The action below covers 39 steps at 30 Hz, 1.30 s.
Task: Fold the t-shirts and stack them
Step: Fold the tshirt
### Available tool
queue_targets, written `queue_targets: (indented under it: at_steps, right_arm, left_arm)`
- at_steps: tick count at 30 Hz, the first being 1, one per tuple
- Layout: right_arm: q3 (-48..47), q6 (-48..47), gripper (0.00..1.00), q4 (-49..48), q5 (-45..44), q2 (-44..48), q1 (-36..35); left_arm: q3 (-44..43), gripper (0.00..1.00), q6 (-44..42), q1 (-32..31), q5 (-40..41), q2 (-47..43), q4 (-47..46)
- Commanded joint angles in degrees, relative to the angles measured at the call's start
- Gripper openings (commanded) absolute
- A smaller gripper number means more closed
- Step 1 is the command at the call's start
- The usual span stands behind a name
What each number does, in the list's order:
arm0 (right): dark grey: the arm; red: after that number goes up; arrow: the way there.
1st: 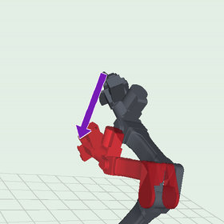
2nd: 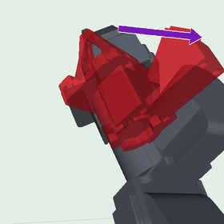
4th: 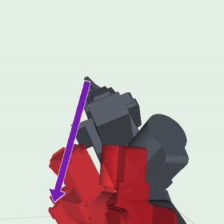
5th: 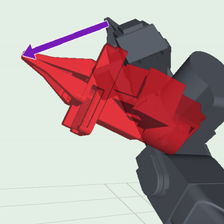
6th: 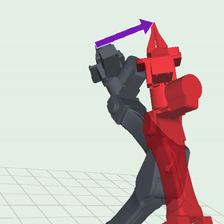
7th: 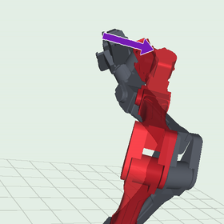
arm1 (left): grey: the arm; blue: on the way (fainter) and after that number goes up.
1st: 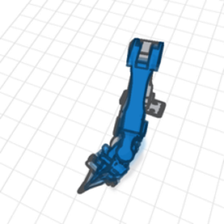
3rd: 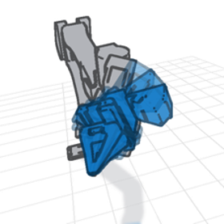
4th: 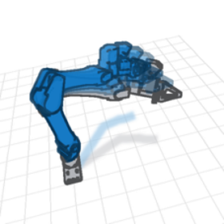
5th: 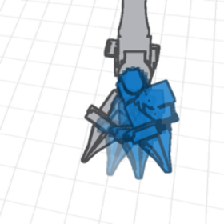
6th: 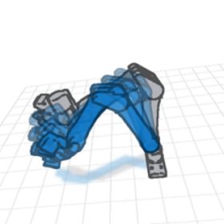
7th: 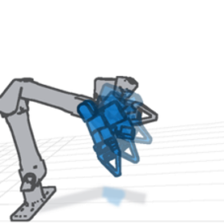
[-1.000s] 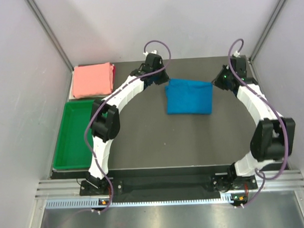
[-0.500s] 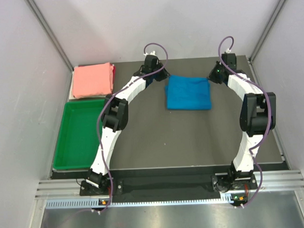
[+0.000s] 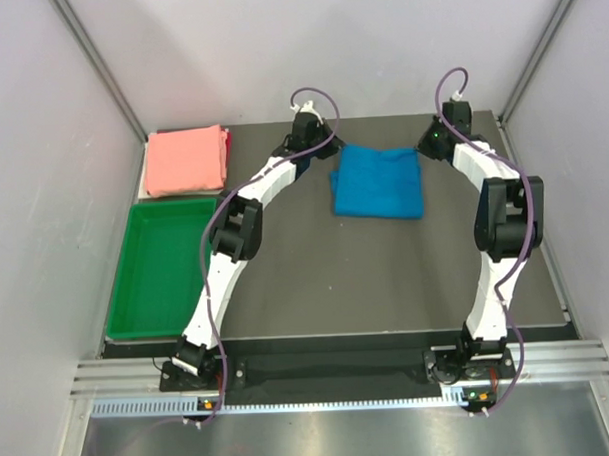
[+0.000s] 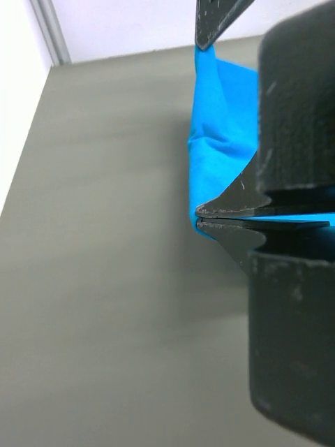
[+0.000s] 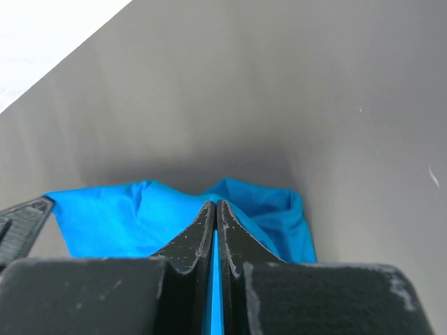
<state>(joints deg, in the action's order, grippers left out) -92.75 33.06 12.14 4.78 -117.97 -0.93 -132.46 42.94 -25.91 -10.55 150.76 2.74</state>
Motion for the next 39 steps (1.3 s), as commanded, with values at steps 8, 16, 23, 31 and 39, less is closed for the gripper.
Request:
queue_targets:
  at_steps: [8, 16, 23, 31, 39]
  right_arm:
    - [-7.97, -0.1, 0.0, -4.67, 1.89, -5.69, 3.04]
    - [-13.95, -0.45, 0.0, -3.26, 5.16, -11.23, 3.39]
    - [-15.18, 0.25, 0.0, -4.14, 6.47, -13.5, 3.56]
    - [-13.52, -0.79, 0.37, -8.36, 6.65, -14.13, 4.09]
    - [-5.61, -12.72, 0.65, -3.2, 21.48, -3.32, 7.43]
  left_arm:
    - [-2.71, 0.0, 1.44, 1.92, 3.6, 4.45, -11.09]
    - [-2.36, 0.0, 2.06, 2.18, 4.13, 5.07, -11.62]
    - [-1.22, 0.0, 1.8, 2.44, 5.71, 4.72, -12.76]
    - [1.5, 0.34, 6.36, 3.5, 5.29, 3.85, -16.71]
    - [16.96, 0.49, -1.35, 5.78, 0.1, -11.08, -11.8]
